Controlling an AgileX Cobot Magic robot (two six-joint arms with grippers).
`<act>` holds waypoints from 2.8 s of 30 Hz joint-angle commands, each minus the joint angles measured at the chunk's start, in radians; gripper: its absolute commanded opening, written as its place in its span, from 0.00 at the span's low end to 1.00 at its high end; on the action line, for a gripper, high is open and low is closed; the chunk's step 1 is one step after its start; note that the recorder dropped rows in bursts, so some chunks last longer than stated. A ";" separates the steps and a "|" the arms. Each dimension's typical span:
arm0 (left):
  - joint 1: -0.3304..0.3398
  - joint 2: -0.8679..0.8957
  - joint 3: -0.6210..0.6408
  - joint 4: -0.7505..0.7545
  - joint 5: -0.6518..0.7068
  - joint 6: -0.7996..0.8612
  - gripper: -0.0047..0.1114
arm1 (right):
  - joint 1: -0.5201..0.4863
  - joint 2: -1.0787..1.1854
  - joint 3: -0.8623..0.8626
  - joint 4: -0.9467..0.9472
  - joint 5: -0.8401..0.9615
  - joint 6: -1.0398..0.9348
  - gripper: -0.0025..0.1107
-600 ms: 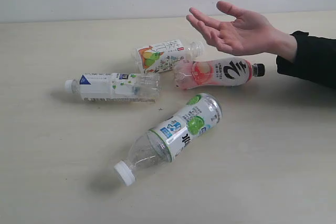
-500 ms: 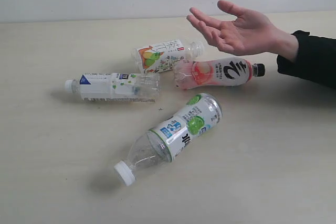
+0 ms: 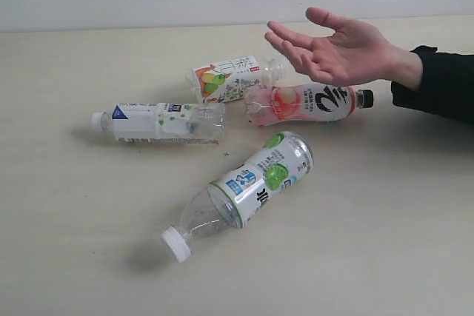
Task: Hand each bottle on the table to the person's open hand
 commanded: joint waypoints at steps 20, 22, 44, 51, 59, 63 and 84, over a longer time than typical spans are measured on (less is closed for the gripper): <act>0.000 -0.003 0.000 0.000 -0.005 -0.007 0.04 | -0.003 1.074 -0.939 0.241 1.041 -0.925 0.02; 0.000 -0.003 0.000 0.000 -0.005 -0.007 0.04 | -0.003 1.147 -0.963 0.288 1.115 -1.036 0.05; 0.000 -0.003 0.000 0.000 -0.005 -0.007 0.04 | 0.656 1.564 -0.970 0.115 0.932 -1.366 0.58; 0.000 -0.003 0.000 0.000 -0.005 -0.007 0.04 | 0.771 1.590 -0.970 -0.011 0.866 -1.366 0.69; 0.000 -0.003 0.000 0.000 -0.005 -0.007 0.04 | 0.811 1.616 -0.970 -0.095 0.805 -1.371 0.70; 0.000 -0.003 0.000 0.000 -0.005 -0.007 0.04 | 0.811 1.664 -0.970 -0.152 0.778 -1.375 0.70; 0.000 -0.003 0.000 0.000 -0.005 -0.007 0.04 | 0.811 1.858 -0.970 -0.238 0.610 -1.376 0.69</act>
